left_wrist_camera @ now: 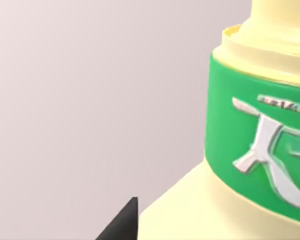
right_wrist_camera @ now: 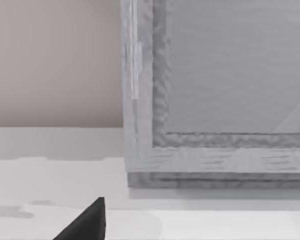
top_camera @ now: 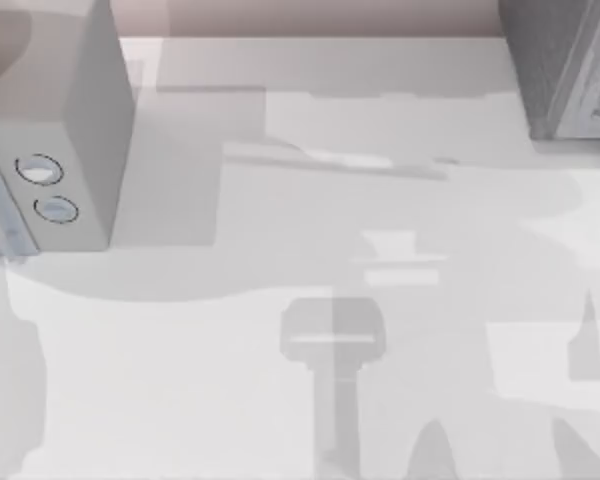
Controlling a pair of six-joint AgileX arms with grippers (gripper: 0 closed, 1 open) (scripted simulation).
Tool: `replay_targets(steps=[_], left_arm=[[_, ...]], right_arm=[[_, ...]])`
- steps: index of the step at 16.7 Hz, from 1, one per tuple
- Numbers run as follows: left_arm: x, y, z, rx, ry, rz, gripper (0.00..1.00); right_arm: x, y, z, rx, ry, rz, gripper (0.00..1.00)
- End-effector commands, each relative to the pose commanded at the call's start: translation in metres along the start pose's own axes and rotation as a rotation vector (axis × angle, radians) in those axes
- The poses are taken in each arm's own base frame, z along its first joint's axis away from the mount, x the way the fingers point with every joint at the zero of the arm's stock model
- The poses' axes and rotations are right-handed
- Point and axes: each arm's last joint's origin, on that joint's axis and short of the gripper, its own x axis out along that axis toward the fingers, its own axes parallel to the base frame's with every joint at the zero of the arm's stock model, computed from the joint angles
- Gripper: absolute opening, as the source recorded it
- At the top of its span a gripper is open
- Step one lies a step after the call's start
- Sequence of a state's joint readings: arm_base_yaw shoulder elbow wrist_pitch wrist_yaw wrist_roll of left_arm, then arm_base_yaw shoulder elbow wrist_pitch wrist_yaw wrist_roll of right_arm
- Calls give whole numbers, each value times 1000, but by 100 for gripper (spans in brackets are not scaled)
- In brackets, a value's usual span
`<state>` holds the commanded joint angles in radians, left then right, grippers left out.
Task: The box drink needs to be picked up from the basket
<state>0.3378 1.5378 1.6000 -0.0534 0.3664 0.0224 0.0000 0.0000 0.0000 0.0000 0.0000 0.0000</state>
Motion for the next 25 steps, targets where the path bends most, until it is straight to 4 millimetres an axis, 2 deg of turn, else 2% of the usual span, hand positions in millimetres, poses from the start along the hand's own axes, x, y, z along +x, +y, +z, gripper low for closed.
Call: replay_targets(steps=[3,10,13,16,18,20,23,25], left_arm=[[1,1,12,-3,3,2,0],[-5,-3,11,-7,10,5,0],[-27,-19,6,-11,16,5,0],[-67,-44,-7,-9,13,3,0],[-100,-62,-25,-9,15,2,0],[-135,-78,-54,-9,19,2,0],[-182,-97,-112,-10,29,3,0],[-206,-106,-156,-11,33,5,0]], right_arm=[[0,0,0,0,0,0,100],[0,0,0,0,0,0,100],[0,0,0,0,0,0,100],[0,0,0,0,0,0,100],[0,0,0,0,0,0,100],[0,0,0,0,0,0,100],[0,0,0,0,0,0,100],[0,0,0,0,0,0,100]])
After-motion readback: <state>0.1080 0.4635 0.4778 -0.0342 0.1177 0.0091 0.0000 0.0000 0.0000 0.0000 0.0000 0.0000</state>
